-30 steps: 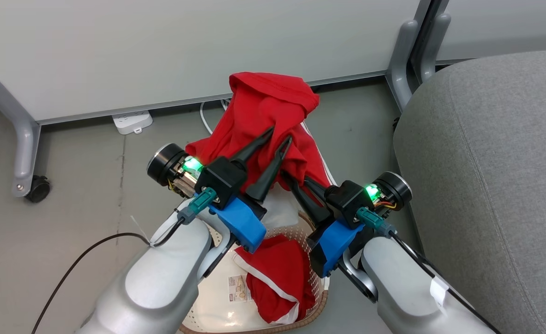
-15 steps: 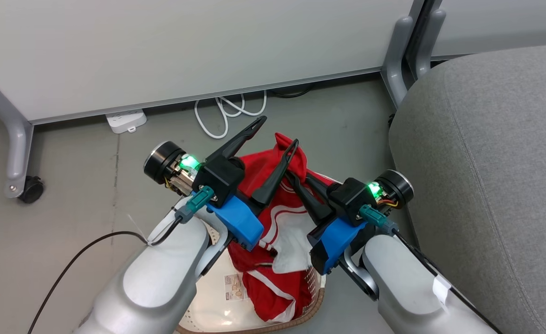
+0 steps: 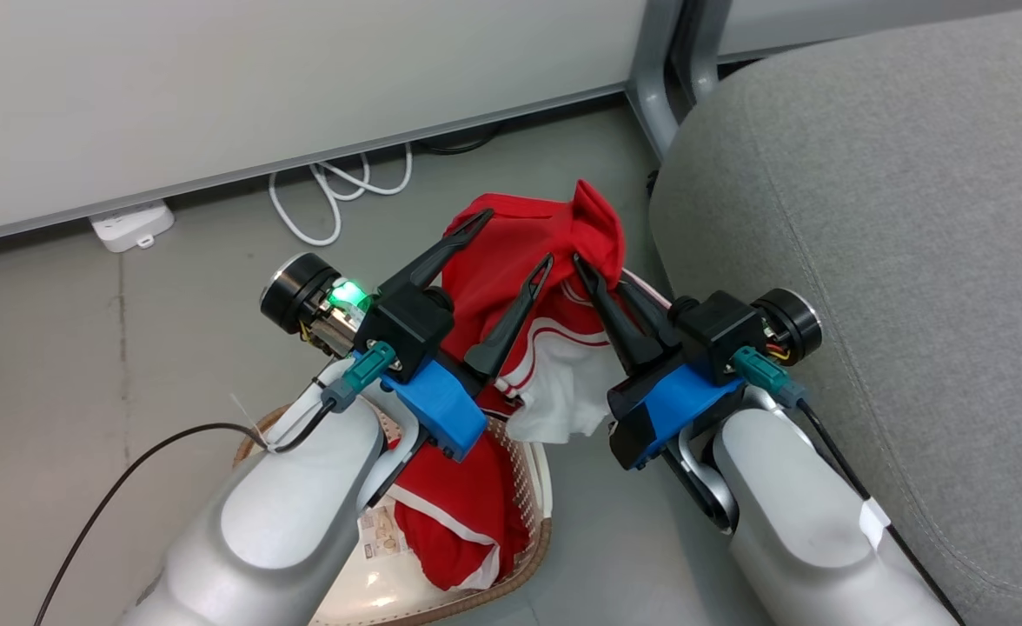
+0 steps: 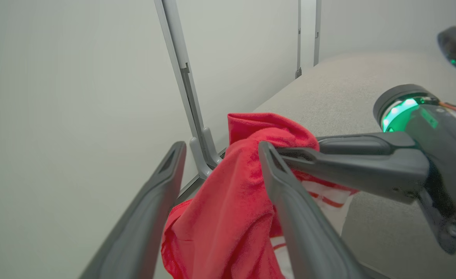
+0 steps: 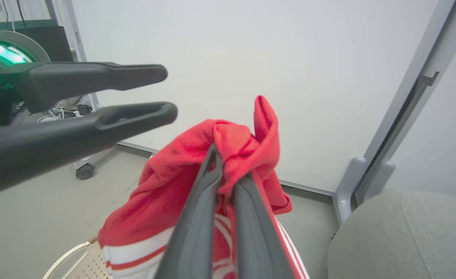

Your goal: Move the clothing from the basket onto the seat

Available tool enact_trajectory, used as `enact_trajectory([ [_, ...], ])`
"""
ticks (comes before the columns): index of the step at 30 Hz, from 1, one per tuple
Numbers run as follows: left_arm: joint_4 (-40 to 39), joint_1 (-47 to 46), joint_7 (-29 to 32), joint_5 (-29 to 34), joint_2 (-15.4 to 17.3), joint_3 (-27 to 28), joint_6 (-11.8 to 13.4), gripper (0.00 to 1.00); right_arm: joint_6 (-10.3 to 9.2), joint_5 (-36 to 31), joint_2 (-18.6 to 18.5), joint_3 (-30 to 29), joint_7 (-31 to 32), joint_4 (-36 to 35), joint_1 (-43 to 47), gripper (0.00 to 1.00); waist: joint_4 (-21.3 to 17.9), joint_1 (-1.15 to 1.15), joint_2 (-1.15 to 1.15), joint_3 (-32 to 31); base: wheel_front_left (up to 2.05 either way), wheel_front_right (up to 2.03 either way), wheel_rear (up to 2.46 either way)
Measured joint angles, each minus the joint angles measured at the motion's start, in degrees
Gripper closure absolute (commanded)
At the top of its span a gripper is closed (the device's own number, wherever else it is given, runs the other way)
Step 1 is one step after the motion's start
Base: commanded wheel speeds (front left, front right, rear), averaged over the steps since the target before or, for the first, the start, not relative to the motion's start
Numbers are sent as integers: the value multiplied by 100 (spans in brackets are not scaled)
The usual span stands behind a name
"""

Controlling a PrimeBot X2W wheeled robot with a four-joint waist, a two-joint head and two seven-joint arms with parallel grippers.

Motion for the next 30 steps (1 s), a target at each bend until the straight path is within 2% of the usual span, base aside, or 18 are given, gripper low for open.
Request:
enact_trajectory([
  [4, -8, -58, 0, 29, 13, -51, -23, 0, 0, -24, -1, -268, 0, -137, 59, 100, -212, 0, 0, 93, 0, 0, 0],
  [16, -87, -176, 94, 91, 41, -420, -125, 0, -1, -38, -4, -1472, 0, -862, 381, 100, -1184, 0, 0, 537, 0, 0, 0],
  [30, -149, -185, 194, 87, 2, -835, -218, 0, 0, -70, -2, -2363, 0, -1310, 774, 100, -1836, 0, 0, 995, 0, 0, 0],
])
